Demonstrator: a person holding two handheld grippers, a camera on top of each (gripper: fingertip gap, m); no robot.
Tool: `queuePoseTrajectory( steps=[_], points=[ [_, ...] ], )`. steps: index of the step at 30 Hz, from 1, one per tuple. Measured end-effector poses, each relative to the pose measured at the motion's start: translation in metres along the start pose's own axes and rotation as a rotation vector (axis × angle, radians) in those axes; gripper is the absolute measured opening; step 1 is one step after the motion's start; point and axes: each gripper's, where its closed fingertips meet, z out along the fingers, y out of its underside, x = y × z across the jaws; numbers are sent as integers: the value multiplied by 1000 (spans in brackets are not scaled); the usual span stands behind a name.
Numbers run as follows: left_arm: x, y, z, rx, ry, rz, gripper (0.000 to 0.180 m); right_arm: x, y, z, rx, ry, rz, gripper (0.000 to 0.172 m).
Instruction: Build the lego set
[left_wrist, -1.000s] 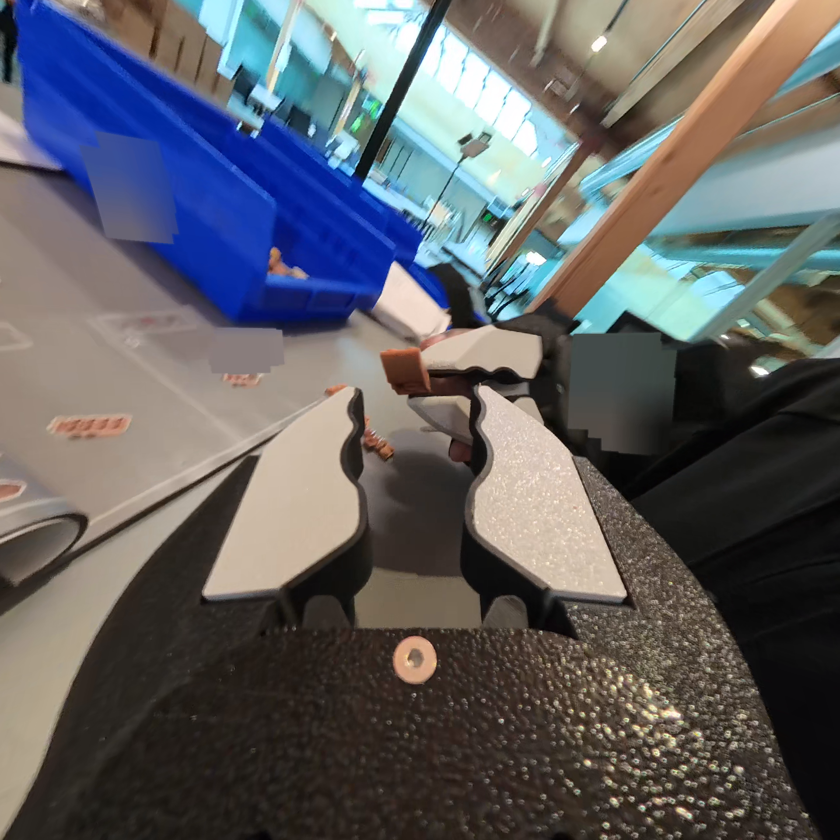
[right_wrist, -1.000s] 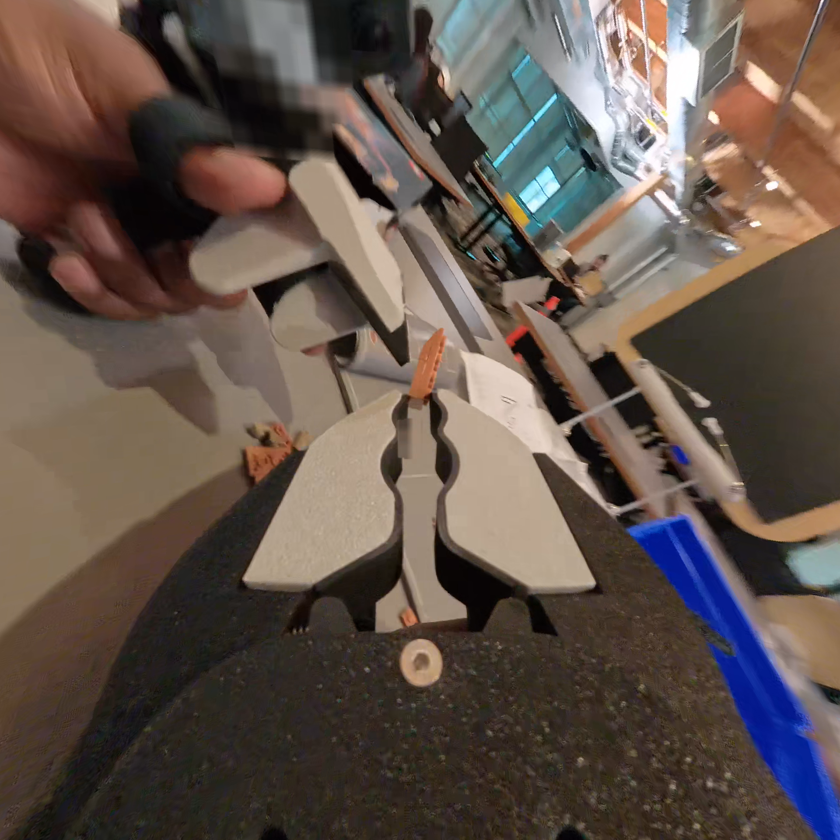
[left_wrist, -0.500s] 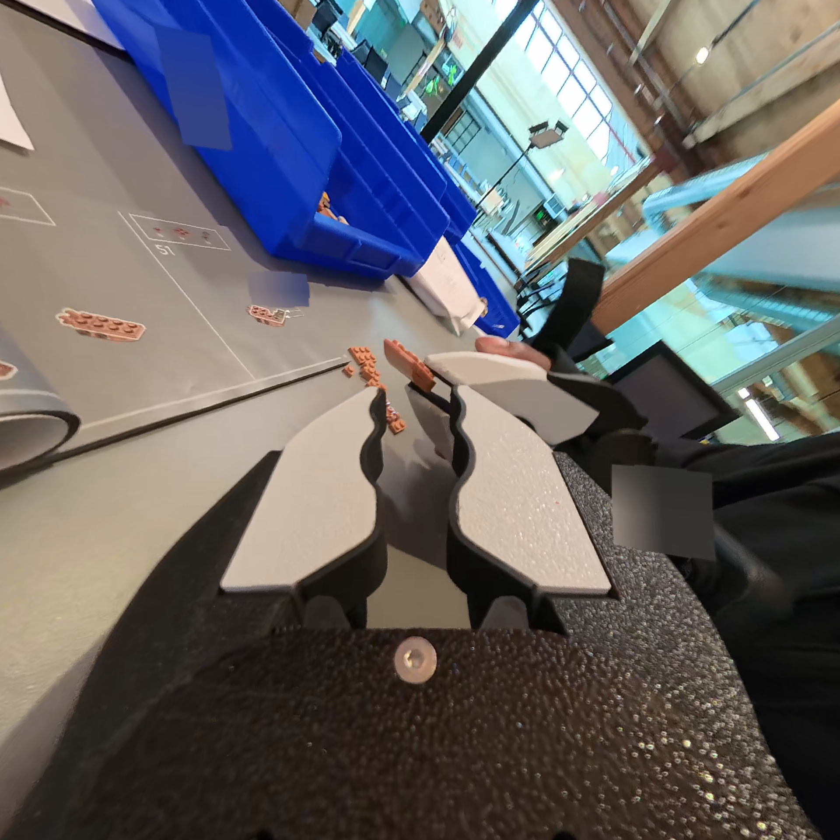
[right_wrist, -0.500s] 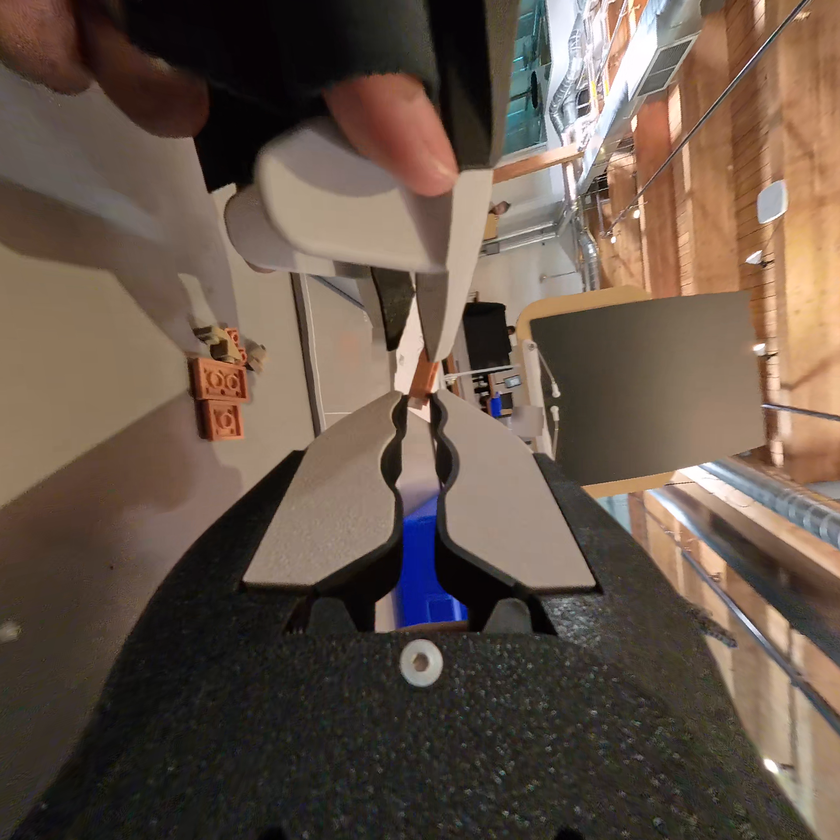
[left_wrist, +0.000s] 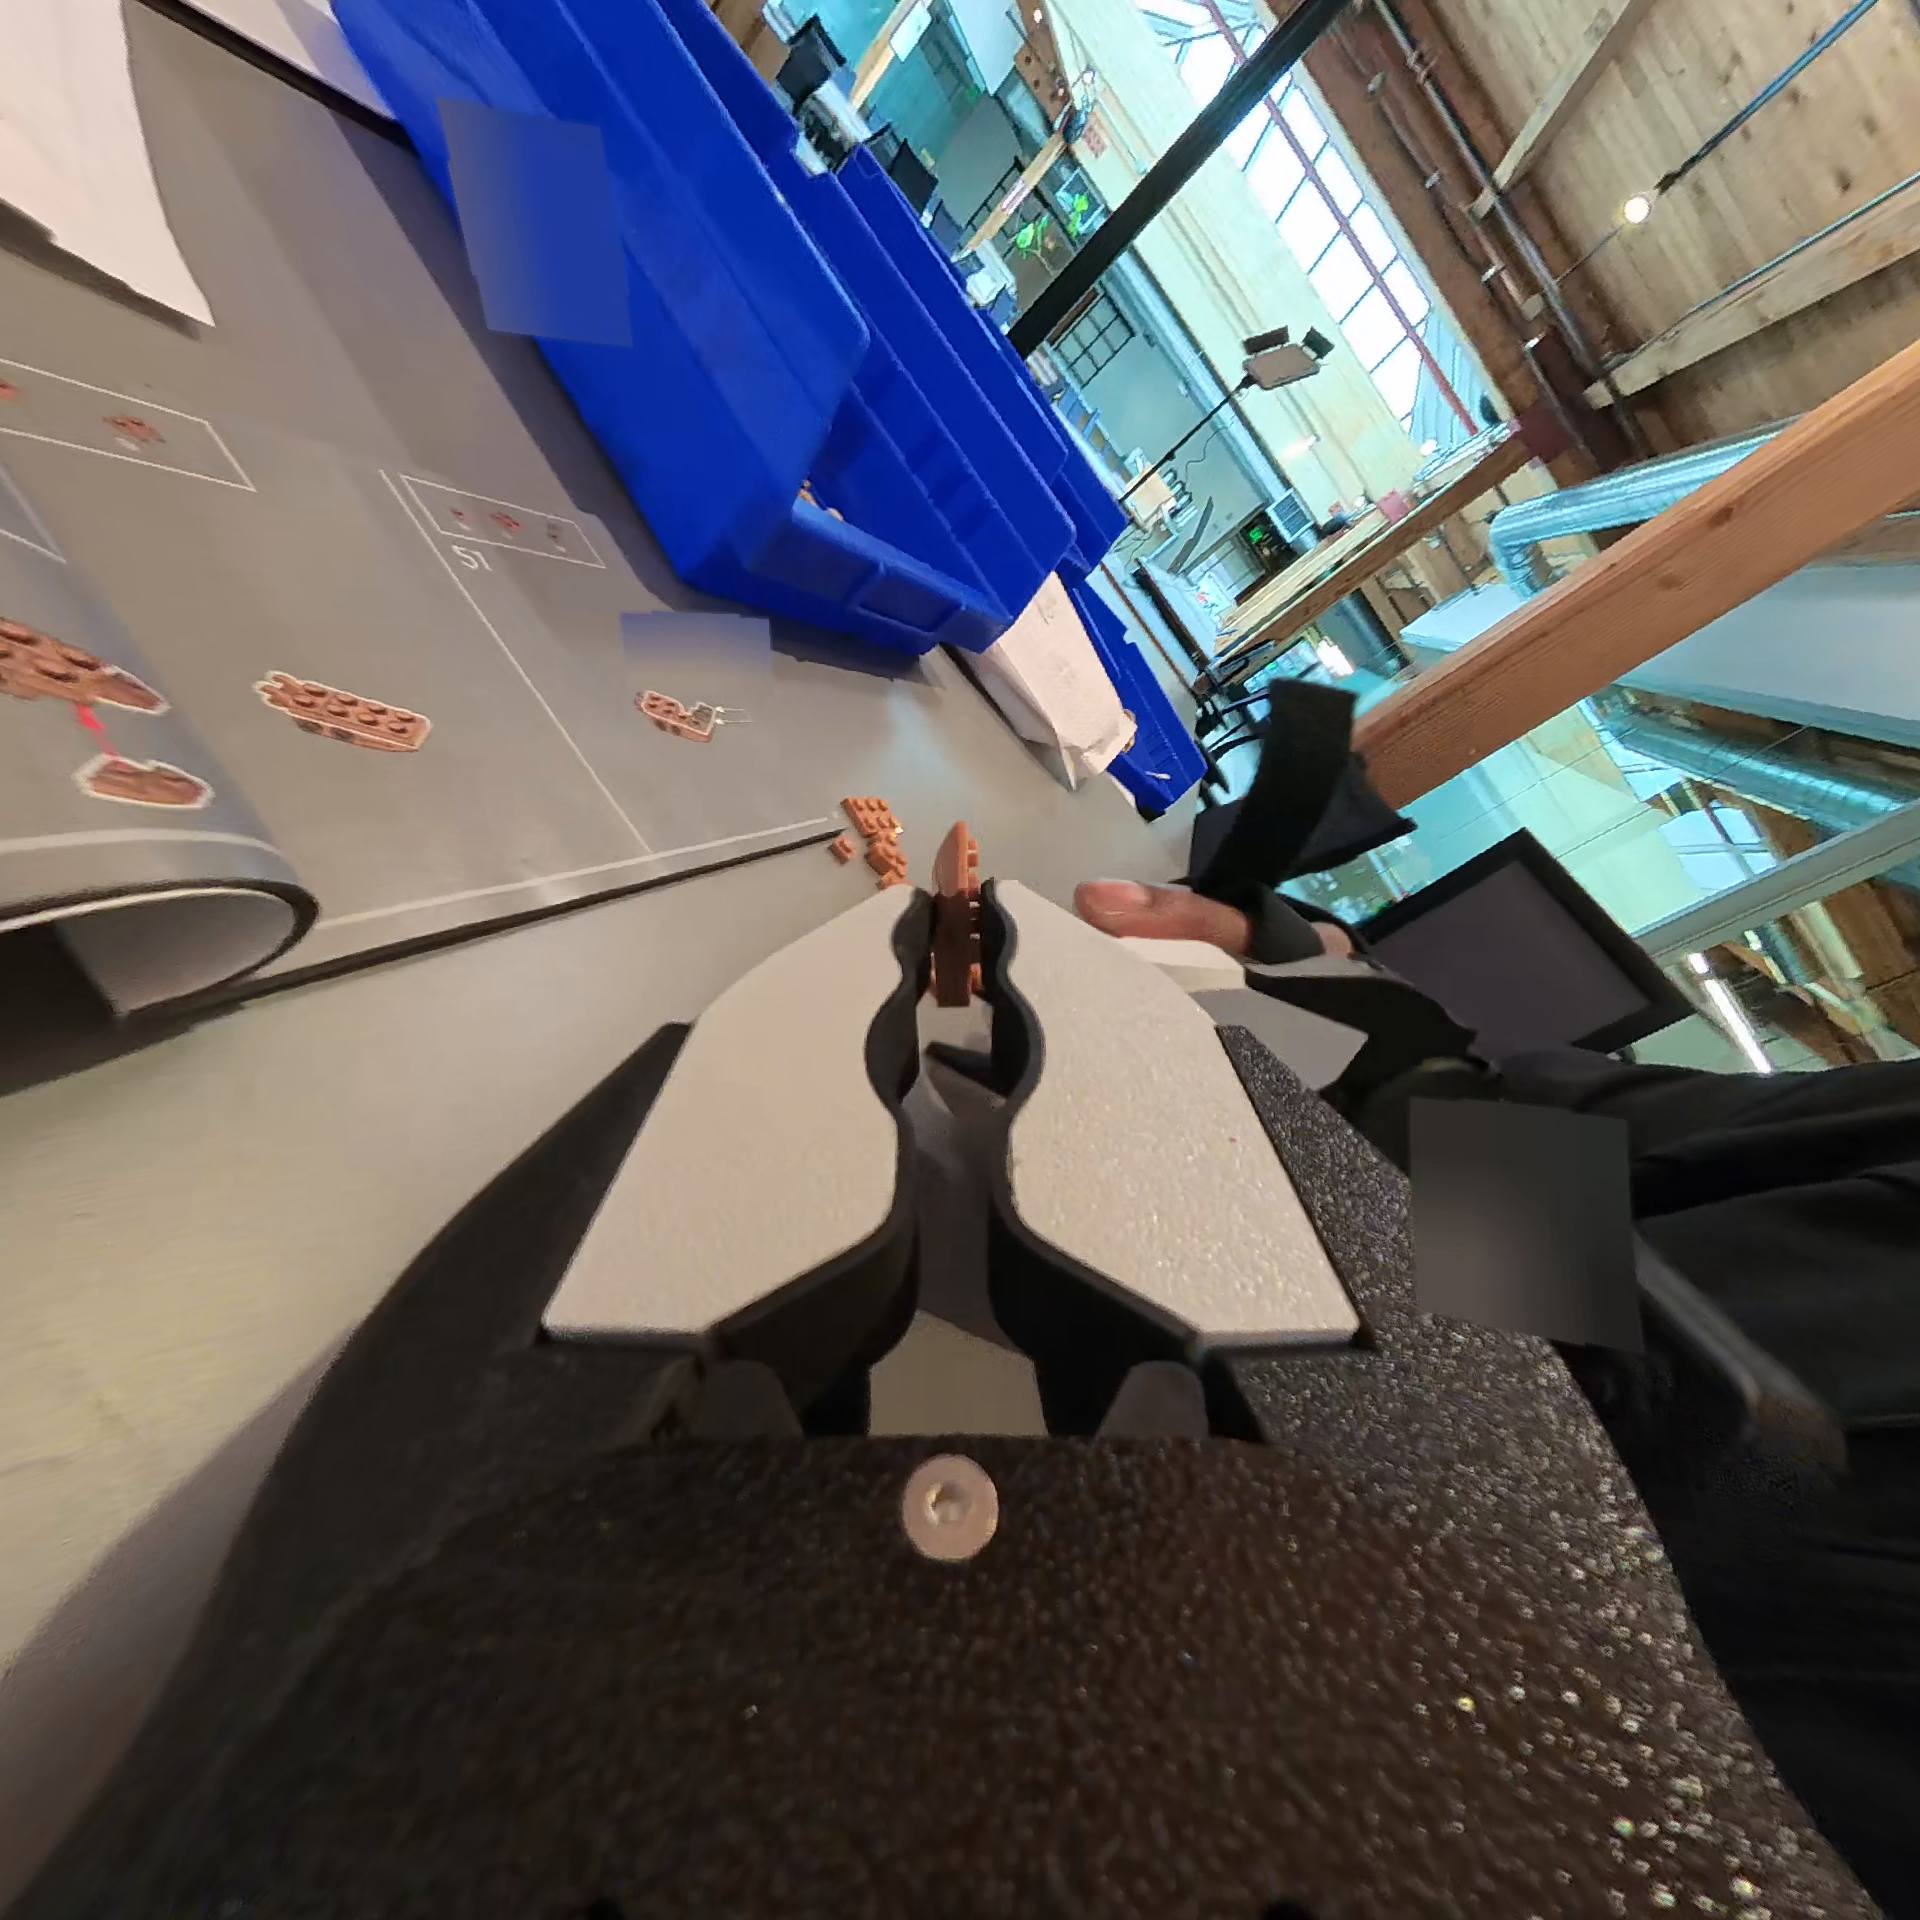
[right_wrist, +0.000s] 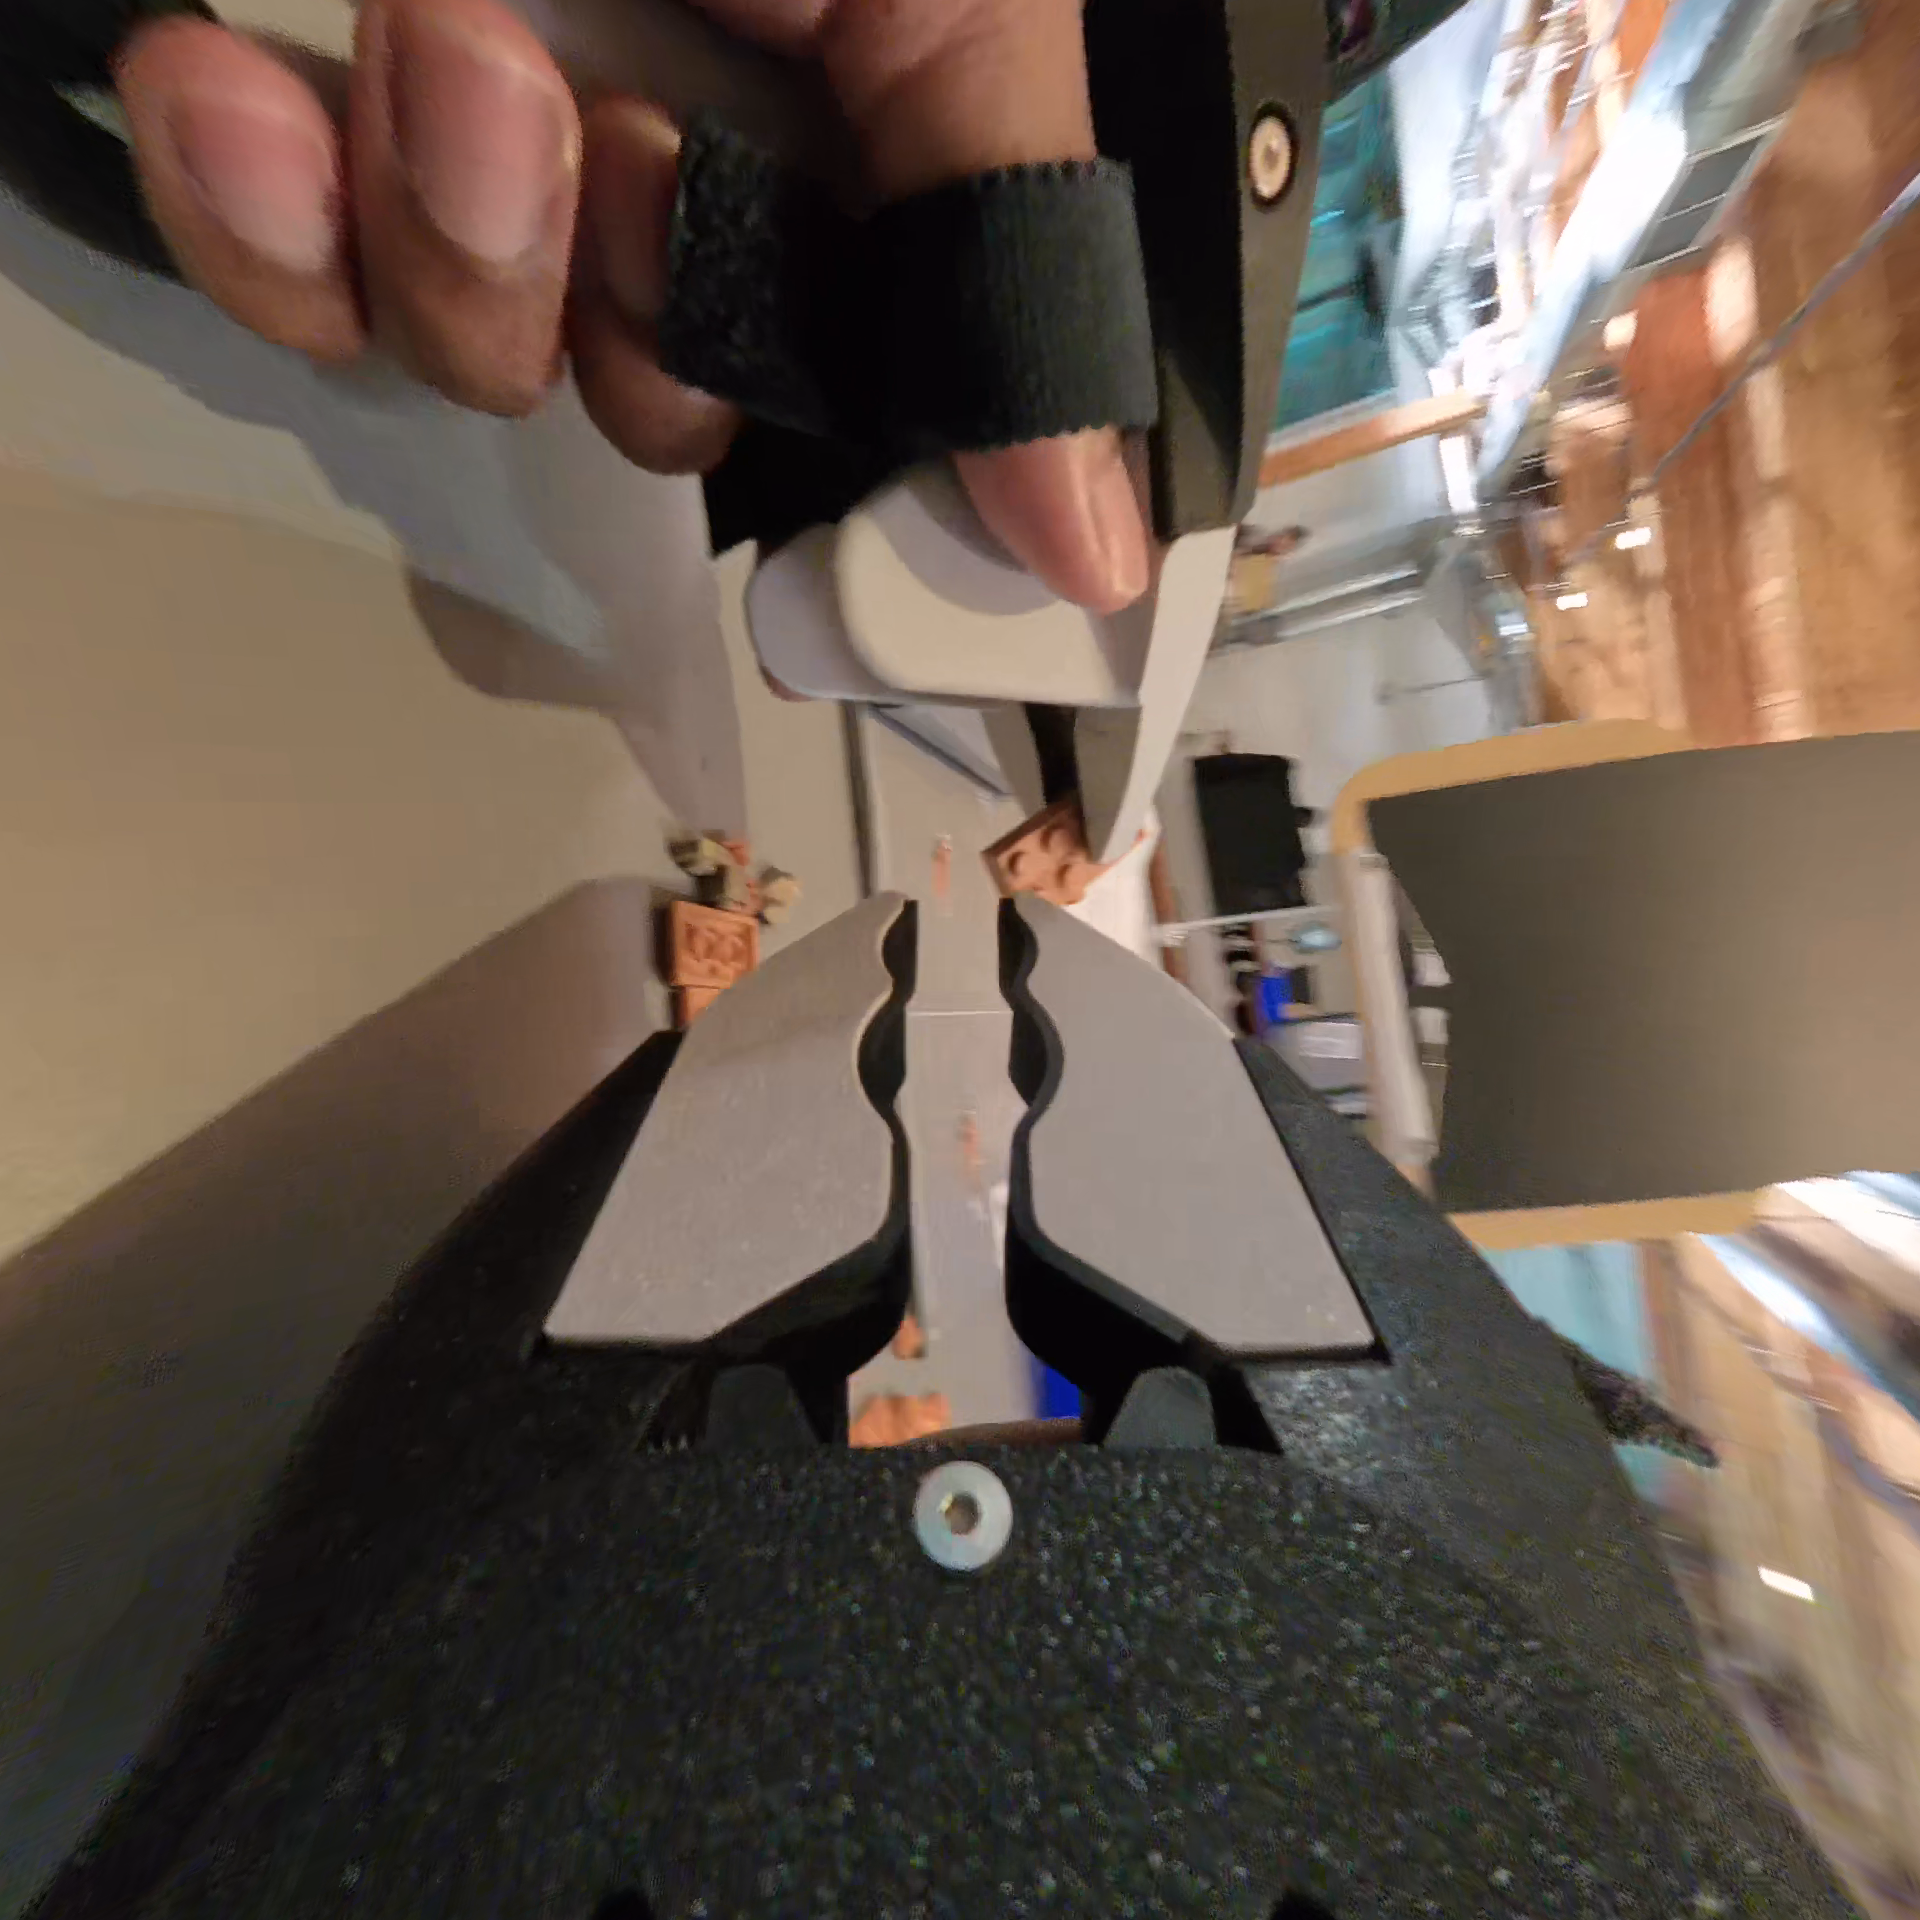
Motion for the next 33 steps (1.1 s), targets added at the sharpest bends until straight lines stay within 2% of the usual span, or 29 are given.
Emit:
queuePoseTrajectory(
  steps=[6,11,14,17,24,33],
  points=[
    [-10,6,-10,-108,-22,42,8,-12,-3,-10,113,-222,246,23],
    [3,42,-15,-345,98,36,8,-22,-9,-24,204,-429,401,24],
    [9,69,-16,-514,113,95,8,-25,-6,-27,206,-501,442,24],
    [9,84,-16,-604,94,148,8,-27,2,-28,186,-525,450,24],
    [3,89,-16,-638,45,190,8,-30,22,-30,146,-550,487,22],
    [-2,87,-14,-639,7,211,16,-17,36,-36,173,-565,587,22]
  ],
)
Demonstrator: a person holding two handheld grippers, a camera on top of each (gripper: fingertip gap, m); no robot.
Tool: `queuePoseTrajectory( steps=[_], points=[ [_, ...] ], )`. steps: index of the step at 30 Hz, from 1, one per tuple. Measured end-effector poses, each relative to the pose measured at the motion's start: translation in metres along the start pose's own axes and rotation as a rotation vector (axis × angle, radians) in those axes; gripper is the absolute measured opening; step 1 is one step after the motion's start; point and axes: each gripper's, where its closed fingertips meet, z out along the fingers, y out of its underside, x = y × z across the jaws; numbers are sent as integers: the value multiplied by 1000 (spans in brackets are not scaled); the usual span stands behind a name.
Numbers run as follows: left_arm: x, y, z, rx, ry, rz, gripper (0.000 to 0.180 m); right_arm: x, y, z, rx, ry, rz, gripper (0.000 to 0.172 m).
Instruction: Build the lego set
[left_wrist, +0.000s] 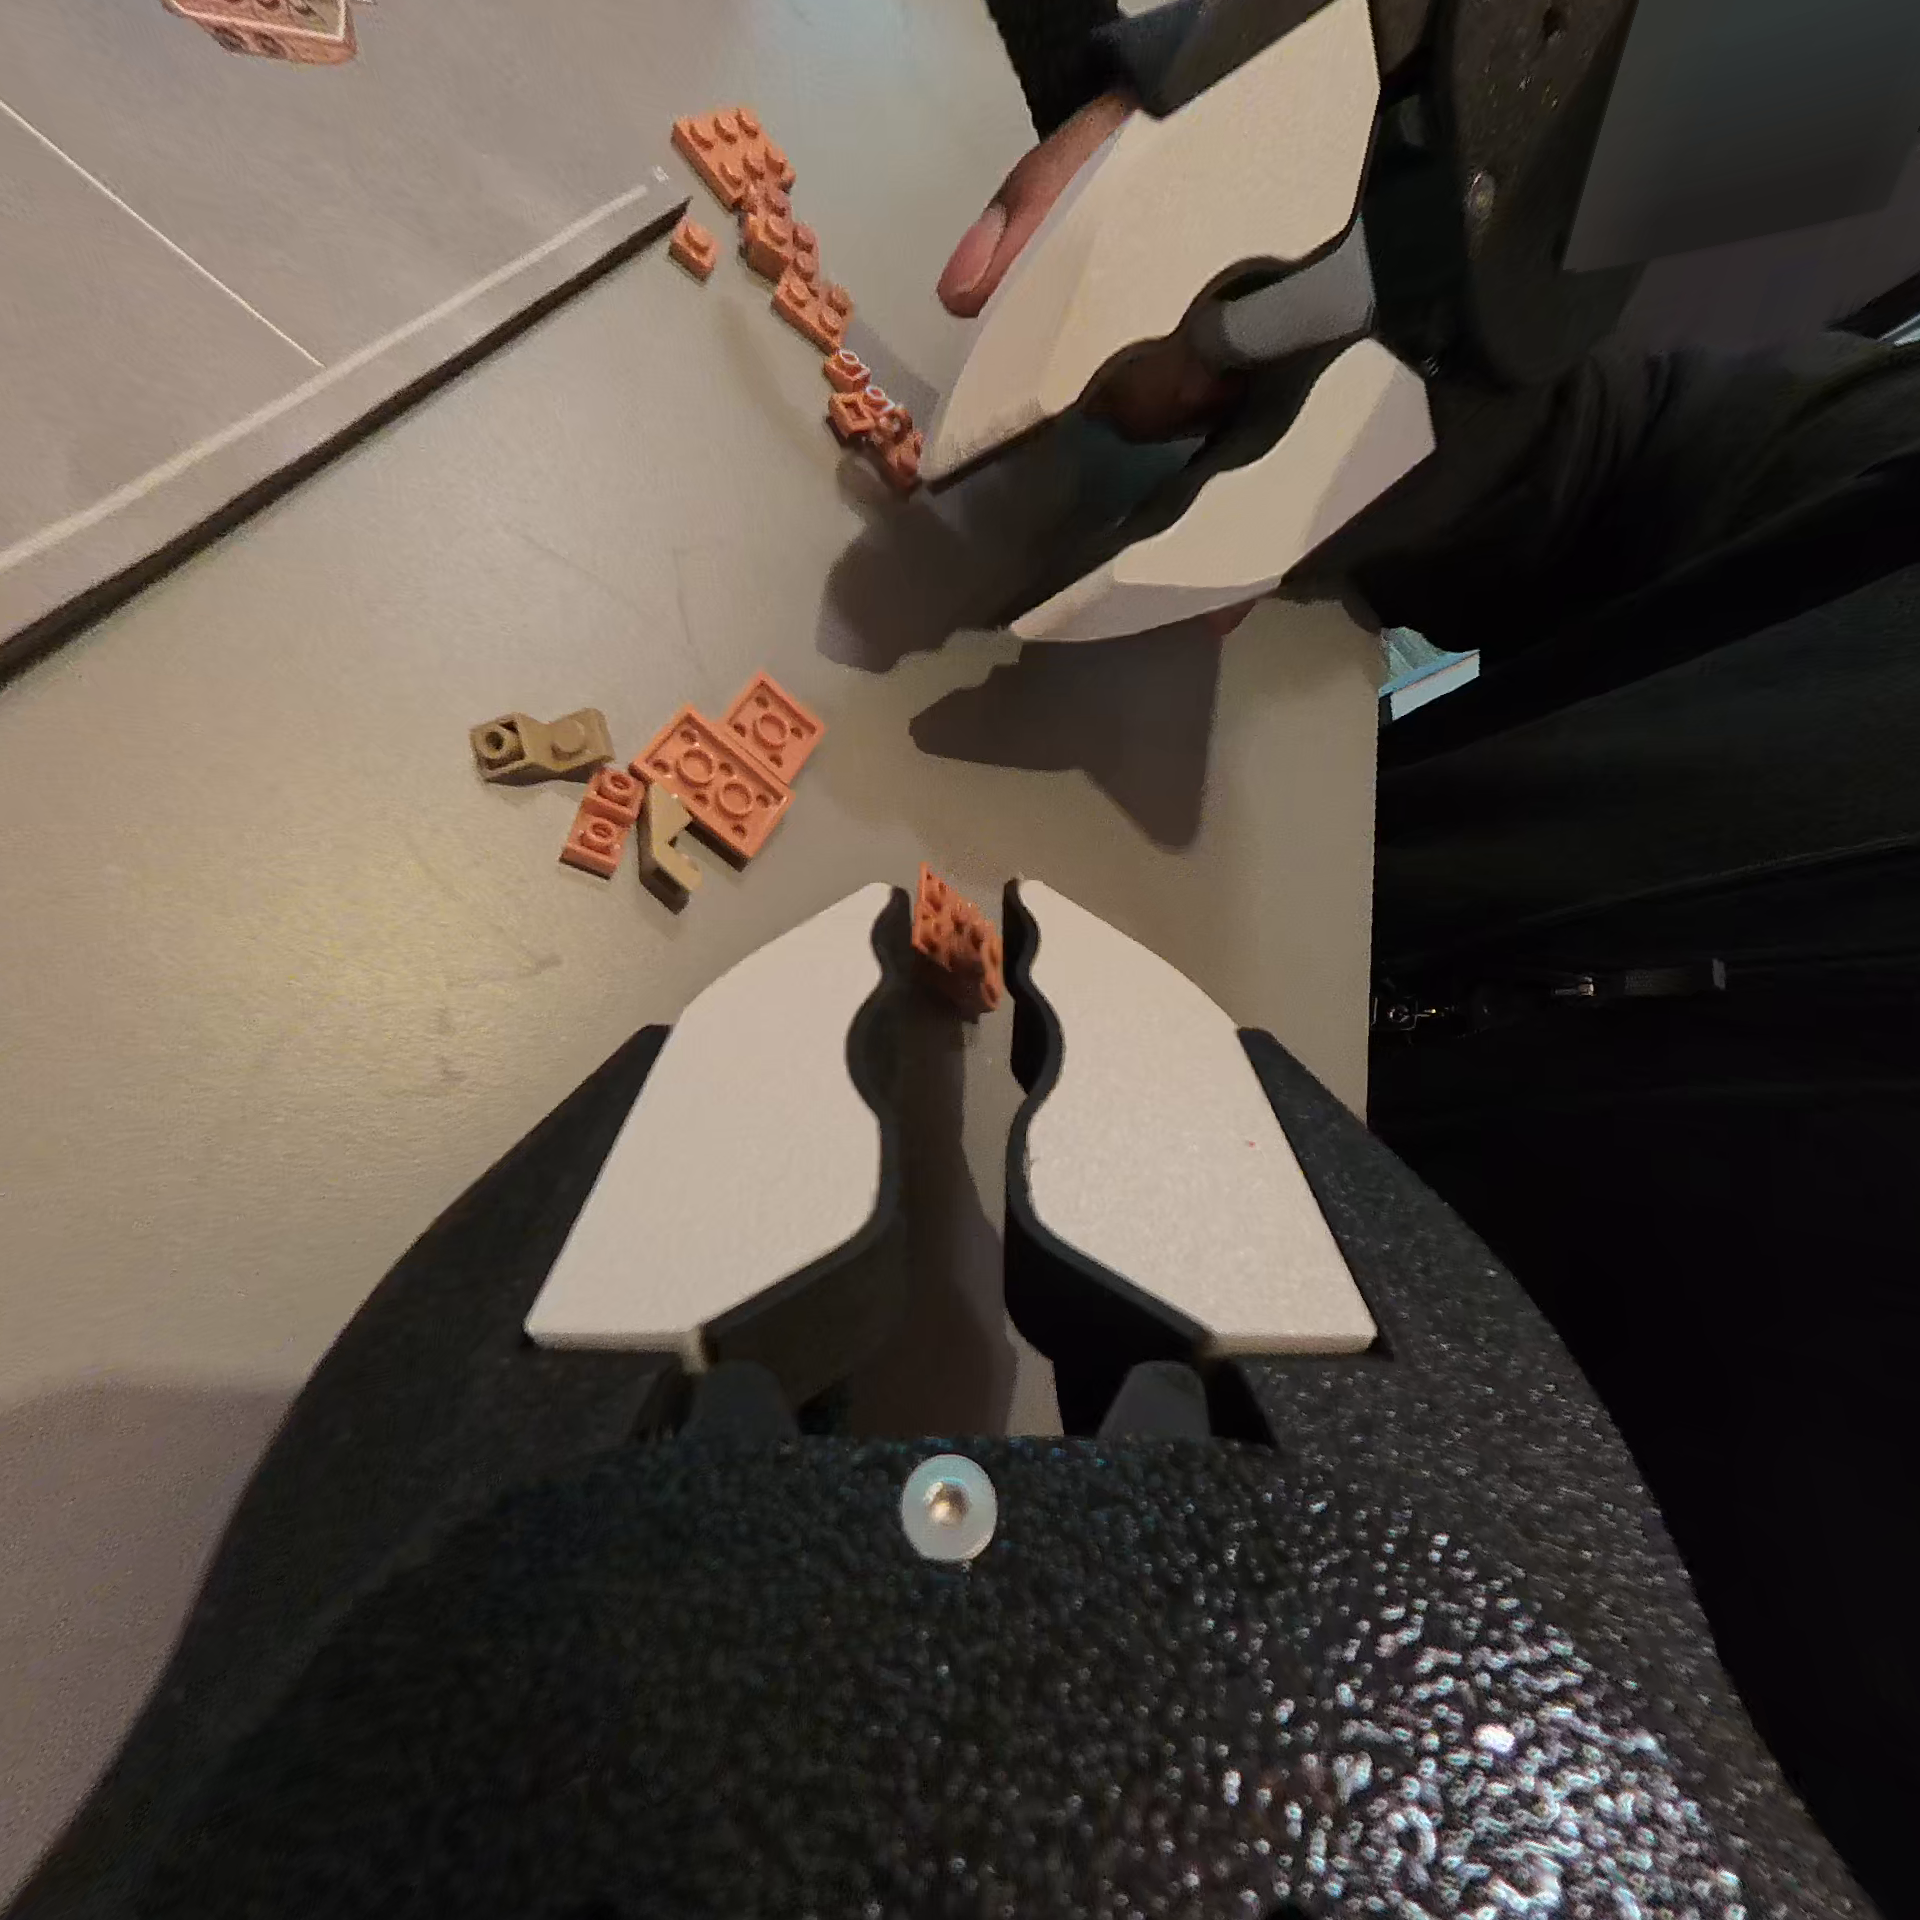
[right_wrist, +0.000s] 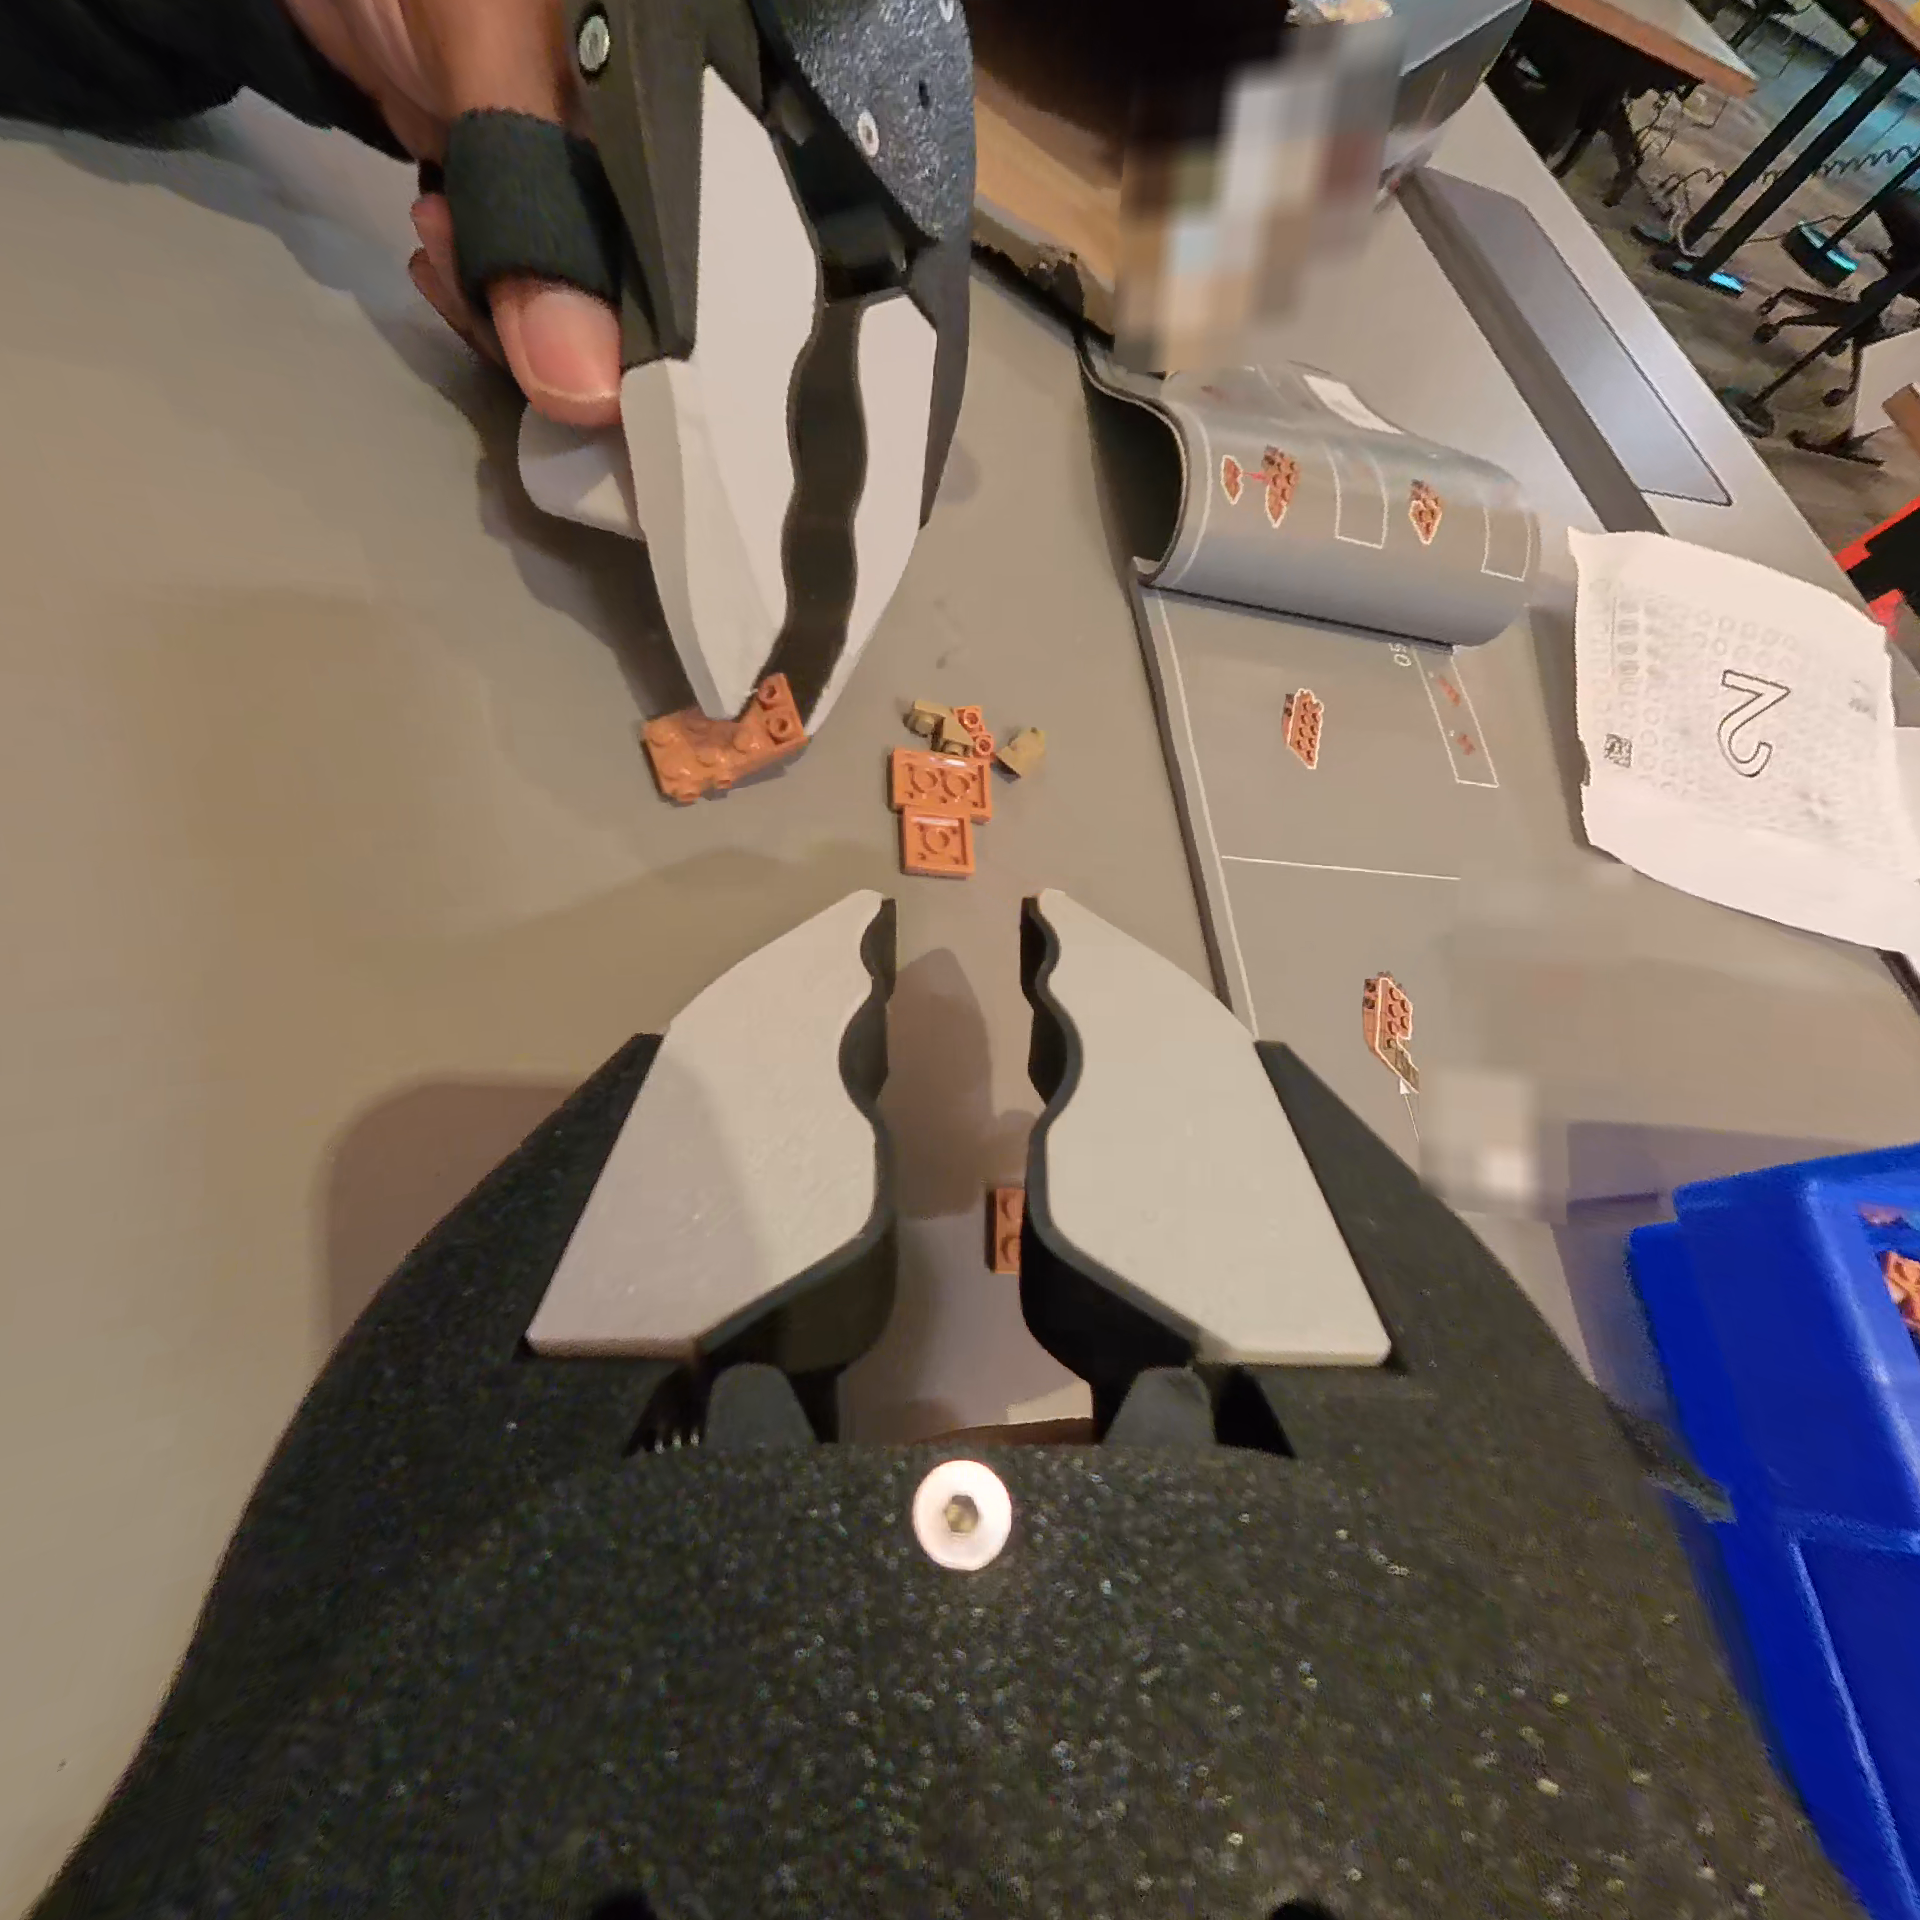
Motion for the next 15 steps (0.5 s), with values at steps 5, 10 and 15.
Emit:
queuePoseTrajectory(
  steps=[5,10,15],
  points=[
    [2,-6,-5,46,15,27,25,11,0,-13,56,8,45,22],
    [2,-22,-17,154,2,155,27,28,1,-30,124,11,103,19],
    [3,-51,-42,363,-43,347,26,52,10,-48,161,74,132,17]
  ],
)
